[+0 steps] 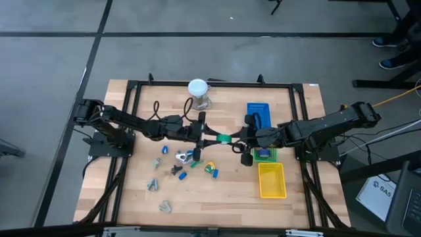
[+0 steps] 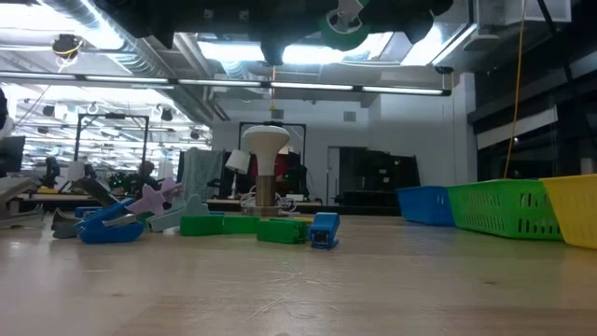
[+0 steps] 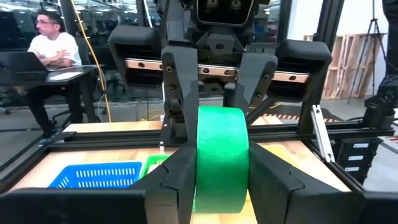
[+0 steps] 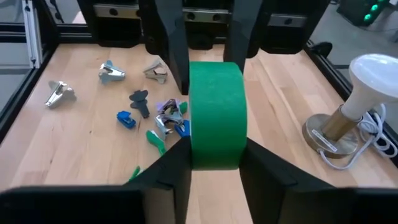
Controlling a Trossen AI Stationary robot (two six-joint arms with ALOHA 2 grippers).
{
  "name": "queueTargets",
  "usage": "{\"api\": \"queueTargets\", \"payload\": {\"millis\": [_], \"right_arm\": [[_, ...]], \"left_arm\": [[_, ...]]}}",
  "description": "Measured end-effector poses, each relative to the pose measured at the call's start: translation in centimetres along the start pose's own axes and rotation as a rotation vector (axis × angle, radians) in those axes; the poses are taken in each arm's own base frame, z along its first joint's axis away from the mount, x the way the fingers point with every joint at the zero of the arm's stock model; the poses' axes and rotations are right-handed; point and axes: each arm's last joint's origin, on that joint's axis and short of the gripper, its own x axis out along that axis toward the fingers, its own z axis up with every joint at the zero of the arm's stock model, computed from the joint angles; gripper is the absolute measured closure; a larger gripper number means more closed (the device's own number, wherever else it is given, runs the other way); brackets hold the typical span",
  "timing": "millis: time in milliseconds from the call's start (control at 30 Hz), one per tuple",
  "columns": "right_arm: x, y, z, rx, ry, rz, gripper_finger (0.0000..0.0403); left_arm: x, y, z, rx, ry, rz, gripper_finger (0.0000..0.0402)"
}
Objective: Pick and place Stapler, Stapler remover, tape
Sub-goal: Put the green tape into the green bin
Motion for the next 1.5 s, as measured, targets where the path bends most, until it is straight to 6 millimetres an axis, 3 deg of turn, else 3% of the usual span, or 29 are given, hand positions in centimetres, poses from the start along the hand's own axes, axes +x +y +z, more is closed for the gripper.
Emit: {"api": "queueTargets", "payload": {"millis": [433, 867, 1067, 1233, 1500], "right_arm": [[-0.1, -0.1, -1.0, 0.097, 0.106, 0.009, 0.0297], [-1.0, -0.1, -4.2, 0.578, 0.522, 0.031, 0.0297], [-2.4, -0.5, -5.6, 0.751, 0.751, -0.034, 0.0297], [-4.2, -1.0, -5.3, 0.856, 0.834, -0.121, 0.0297], [-6.4, -1.8, -6.7, 1.025, 0.973, -0.479, 0.0297]], "left_arm": [[0.0, 0.1, -0.4, 0.006, 0.043, 0.082, 0.0226], [-1.4, 0.1, -0.7, 0.011, 0.227, 0.084, 0.0212], [-2.1, 0.2, -0.4, 0.016, 0.275, 0.112, 0.0213], [-2.3, 0.2, -0.7, 0.017, 0.313, 0.112, 0.0213], [-2.3, 0.2, -0.8, 0.021, 0.326, 0.111, 0.0214]]}}
